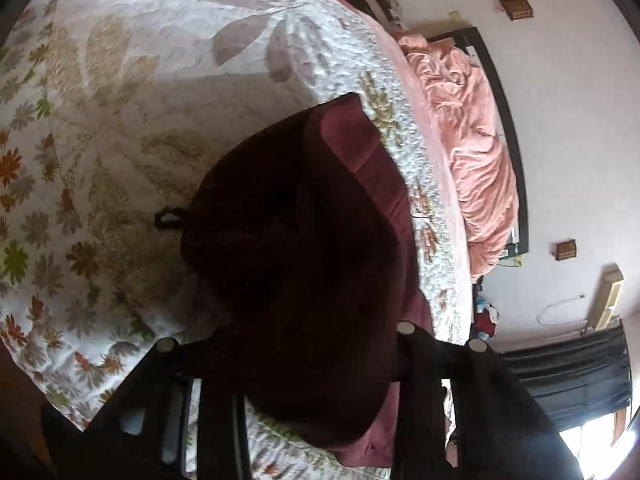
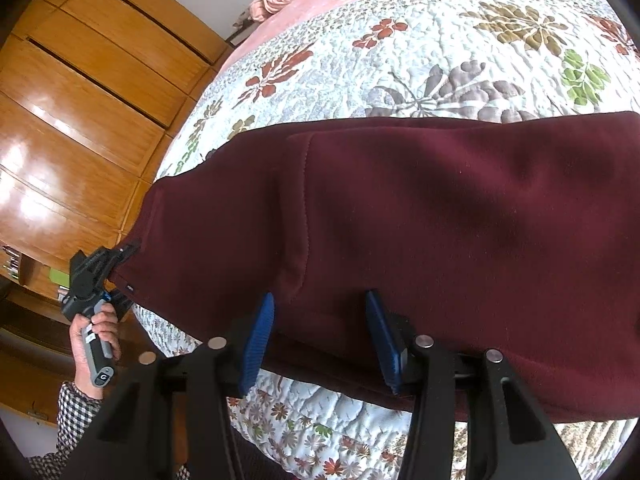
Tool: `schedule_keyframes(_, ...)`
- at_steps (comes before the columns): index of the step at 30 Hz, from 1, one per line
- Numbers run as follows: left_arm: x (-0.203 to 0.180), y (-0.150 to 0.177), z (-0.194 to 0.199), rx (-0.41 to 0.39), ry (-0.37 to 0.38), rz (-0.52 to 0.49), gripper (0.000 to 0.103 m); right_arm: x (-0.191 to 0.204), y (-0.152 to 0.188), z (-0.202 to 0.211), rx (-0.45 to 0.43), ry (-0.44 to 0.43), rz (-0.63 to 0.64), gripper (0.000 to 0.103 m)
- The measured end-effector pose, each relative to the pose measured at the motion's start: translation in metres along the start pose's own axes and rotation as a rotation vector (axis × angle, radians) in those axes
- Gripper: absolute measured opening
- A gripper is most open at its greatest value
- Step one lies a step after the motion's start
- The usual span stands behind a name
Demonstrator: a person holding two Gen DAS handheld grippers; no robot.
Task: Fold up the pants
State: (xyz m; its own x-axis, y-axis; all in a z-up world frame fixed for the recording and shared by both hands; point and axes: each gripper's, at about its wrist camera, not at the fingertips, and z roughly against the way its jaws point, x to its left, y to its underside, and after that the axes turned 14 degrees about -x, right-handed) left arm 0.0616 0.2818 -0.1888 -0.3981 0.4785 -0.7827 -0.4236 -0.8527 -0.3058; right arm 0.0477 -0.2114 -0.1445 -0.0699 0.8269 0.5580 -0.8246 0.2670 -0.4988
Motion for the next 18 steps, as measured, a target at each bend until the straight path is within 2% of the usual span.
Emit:
schedule_keyframes(3,0.006,-0.001,-0.002,0.000,-0.001,0.034,0.030,-0.001,0.000,0.001,-0.002,-0.003,0.002,0.049)
schedule_keyframes(6,-0.002,0.000,0.004,-0.018,0.011,0.017,0.024,-0.002,0.000,0.002,-0.001,-0.007,0.002,0.049)
schedule_keyframes(11,-0.024,0.002,0.020,-0.076,0.086,-0.006,0.021,-0.002,-0.003,0.007,-0.003,-0.023,-0.022,0.049)
schedule_keyframes(15,-0.052,0.005,0.030,-0.097,0.119,-0.092,0.021,0.003,-0.007,0.024,-0.048,-0.053,-0.014,0.059)
schedule_keyframes(18,-0.074,0.011,0.038,-0.102,0.163,-0.133,0.021,0.005,-0.012,0.038,-0.072,0.002,0.026,0.059)
